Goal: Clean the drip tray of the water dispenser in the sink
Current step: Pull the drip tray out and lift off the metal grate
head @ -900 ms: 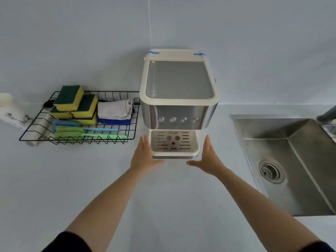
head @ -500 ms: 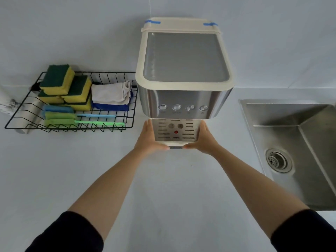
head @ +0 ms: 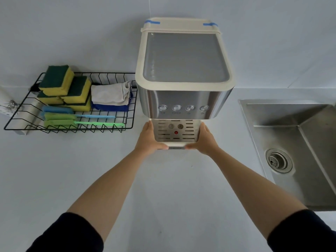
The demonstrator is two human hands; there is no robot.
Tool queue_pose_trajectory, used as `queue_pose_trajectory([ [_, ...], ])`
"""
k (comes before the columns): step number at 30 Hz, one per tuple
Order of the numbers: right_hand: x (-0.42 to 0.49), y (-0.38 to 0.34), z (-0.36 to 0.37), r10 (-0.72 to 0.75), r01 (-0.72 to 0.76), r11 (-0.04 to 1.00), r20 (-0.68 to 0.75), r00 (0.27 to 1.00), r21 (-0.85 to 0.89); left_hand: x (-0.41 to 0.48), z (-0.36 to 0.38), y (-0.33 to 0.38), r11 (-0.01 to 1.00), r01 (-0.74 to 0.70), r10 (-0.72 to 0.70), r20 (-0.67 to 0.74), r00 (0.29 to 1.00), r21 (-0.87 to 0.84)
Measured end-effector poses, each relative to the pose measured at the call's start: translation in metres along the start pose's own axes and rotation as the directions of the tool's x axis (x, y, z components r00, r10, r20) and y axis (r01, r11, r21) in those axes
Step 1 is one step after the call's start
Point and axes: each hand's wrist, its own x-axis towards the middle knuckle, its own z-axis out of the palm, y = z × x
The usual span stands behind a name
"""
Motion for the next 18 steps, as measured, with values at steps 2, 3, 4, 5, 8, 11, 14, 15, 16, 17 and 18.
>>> queue_pose_trajectory([
  [2,-0.003,-0.001,0.0,-0.004,0.004,1.0,0.001,1.0,0.001,-0.003,0.0,0.001,1.0,-0.004,0.004,-0.007,1.0,-0.004],
  [3,-0.005,-0.001,0.0,-0.008,0.008,1.0,0.001,1.0,0.006,-0.004,0.0,0.001,1.0,-0.008,0.008,-0.011,1.0,-0.002],
  [4,-0.008,-0.001,0.0,-0.012,0.012,1.0,0.001,1.0,0.011,-0.006,0.0,0.001,1.0,-0.011,0.011,-0.012,1.0,0.0],
  [5,-0.011,-0.001,0.0,-0.015,0.015,1.0,0.001,1.0,0.017,-0.009,0.0,0.001,1.0,-0.012,0.012,-0.013,1.0,0.0],
  [8,-0.022,0.001,0.001,-0.025,0.026,0.999,-0.006,1.0,0.032,-0.019,0.002,-0.001,1.0,-0.009,0.008,-0.013,1.0,-0.015],
  [11,-0.035,0.003,0.002,-0.025,0.025,0.999,0.002,1.0,0.037,-0.033,0.003,-0.002,1.0,-0.007,0.006,-0.009,1.0,-0.025],
  [14,-0.052,0.006,0.004,-0.023,0.022,0.998,0.006,1.0,0.062,-0.05,0.005,-0.004,1.0,-0.013,0.013,-0.009,1.0,-0.025],
  [15,-0.059,0.008,0.005,-0.029,0.029,0.997,0.004,1.0,0.07,-0.056,0.006,-0.005,1.0,-0.016,0.016,-0.009,1.0,-0.026],
  [16,-0.067,0.009,0.006,-0.038,0.038,0.996,0.0,0.999,0.077,-0.063,0.007,-0.005,0.999,-0.016,0.016,-0.008,1.0,-0.029],
  [17,-0.074,0.01,0.007,-0.043,0.043,0.995,-0.005,0.999,0.088,-0.07,0.008,-0.006,0.999,-0.02,0.02,-0.011,1.0,-0.033],
  [18,-0.082,0.011,0.008,-0.043,0.044,0.994,-0.007,0.999,0.102,-0.077,0.01,-0.007,0.999,-0.019,0.019,-0.007,1.0,-0.033],
])
